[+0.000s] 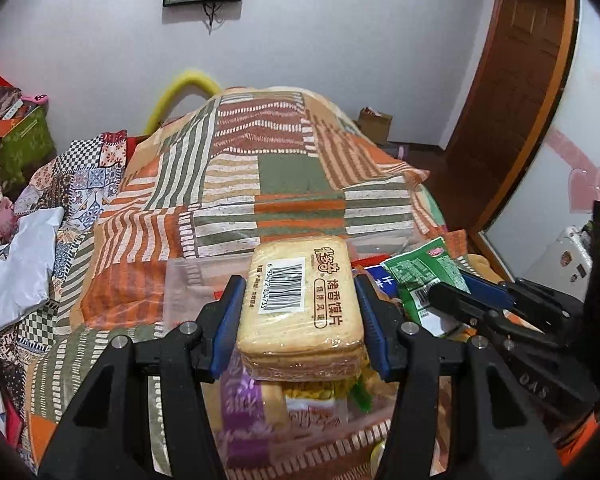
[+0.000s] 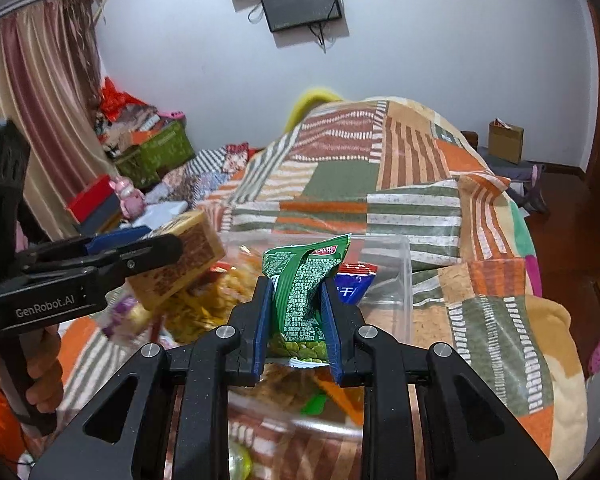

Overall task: Organize snacks
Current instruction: 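Lower both packets into the clear box and open both tools, then grasp the orange puff bag with left tool while right tool grasps the green jelly cup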

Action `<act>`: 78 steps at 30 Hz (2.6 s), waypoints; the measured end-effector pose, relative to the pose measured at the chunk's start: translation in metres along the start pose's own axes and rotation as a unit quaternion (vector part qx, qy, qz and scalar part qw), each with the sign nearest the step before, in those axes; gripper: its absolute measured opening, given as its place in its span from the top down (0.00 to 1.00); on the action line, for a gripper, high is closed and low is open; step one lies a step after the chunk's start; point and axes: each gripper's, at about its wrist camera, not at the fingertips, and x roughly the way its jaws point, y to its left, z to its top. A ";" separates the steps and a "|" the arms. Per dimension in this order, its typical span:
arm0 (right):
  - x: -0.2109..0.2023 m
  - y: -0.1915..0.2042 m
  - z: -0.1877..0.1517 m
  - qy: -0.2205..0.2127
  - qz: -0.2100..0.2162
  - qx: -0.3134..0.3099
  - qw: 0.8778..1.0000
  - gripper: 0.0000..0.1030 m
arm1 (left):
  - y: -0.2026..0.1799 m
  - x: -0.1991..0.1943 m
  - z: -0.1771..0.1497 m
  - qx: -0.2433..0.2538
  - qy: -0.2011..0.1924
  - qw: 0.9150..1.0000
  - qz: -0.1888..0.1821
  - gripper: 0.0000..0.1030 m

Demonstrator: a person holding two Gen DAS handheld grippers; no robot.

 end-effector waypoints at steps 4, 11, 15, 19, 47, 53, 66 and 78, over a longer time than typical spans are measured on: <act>0.008 0.001 0.000 0.016 -0.004 -0.003 1.000 0.77 | -0.002 0.011 0.002 -0.004 0.007 1.000 0.006 0.48; 0.005 0.002 0.000 0.017 -0.018 -0.003 1.000 0.61 | -0.003 0.006 0.003 -0.002 0.010 1.000 0.001 0.43; -0.006 0.004 0.001 0.004 -0.025 -0.007 1.000 0.50 | -0.002 -0.007 0.002 -0.003 -0.002 1.000 -0.003 0.38; -0.018 0.007 -0.001 -0.002 -0.022 -0.013 1.000 0.48 | -0.003 -0.022 -0.002 0.003 -0.009 1.000 -0.002 0.38; 0.001 0.047 -0.090 0.114 0.023 -0.061 0.991 0.34 | 0.040 -0.085 -0.145 0.038 0.047 0.996 0.065 0.21; -0.002 0.051 -0.092 0.116 0.030 -0.059 0.991 0.48 | 0.048 -0.088 -0.165 0.019 0.067 0.996 0.061 0.21; -0.057 0.072 -0.100 0.070 0.038 -0.066 0.995 0.48 | 0.044 -0.109 -0.211 -0.001 0.099 0.994 0.048 0.21; -0.079 0.083 -0.106 0.050 0.049 -0.065 0.995 0.48 | 0.051 -0.128 -0.244 -0.009 0.088 0.994 0.058 0.33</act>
